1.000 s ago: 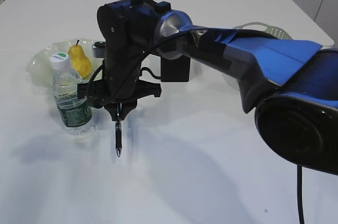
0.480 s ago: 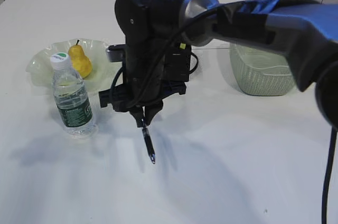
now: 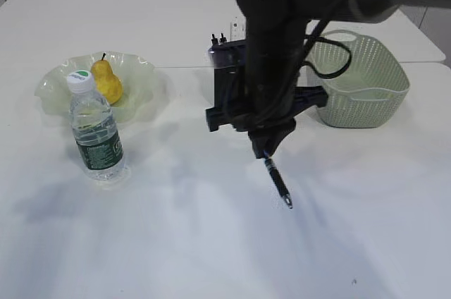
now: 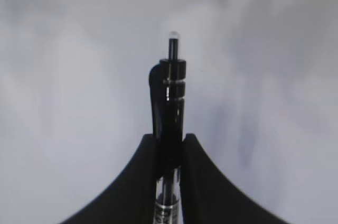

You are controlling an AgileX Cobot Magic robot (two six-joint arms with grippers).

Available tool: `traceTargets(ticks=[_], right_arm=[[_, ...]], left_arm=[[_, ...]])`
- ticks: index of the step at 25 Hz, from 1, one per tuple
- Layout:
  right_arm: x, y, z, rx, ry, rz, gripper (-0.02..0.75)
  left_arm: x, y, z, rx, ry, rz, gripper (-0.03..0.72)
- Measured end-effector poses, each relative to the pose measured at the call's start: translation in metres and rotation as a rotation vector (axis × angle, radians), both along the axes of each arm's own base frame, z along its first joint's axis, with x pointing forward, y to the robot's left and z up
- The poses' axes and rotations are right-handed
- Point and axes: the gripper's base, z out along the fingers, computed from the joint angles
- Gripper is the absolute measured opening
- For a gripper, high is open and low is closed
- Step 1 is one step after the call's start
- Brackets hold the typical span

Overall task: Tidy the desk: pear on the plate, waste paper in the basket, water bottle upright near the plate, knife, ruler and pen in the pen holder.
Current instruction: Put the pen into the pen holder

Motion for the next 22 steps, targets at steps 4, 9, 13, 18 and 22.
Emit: traceTargets(ticks=[4,9,13,18,22], right_arm=[[-0.006,-0.034,0.015,-0.025,-0.017,-0.037,0.066],[-0.026,-0.080,0.026,-0.042,-0.003,-0.107,0.066],[-0.052,-0.109,0.037,-0.053,-0.003,-0.148,0.066],[-0.082,-0.127,0.057,-0.040,-0.065,-0.158,0.065],[-0.086,-0.128,0.071,0.011,-0.173,-0.148,0.065]], left_arm=[[0.000,0.000,0.000,0.000,0.000,0.000,0.465],[0.000,0.000,0.000,0.000,0.000,0.000,0.465],[0.000,0.000,0.000,0.000,0.000,0.000,0.465],[0.000,0.000,0.000,0.000,0.002,0.000,0.465],[0.000,0.000,0.000,0.000,0.002,0.000,0.465]])
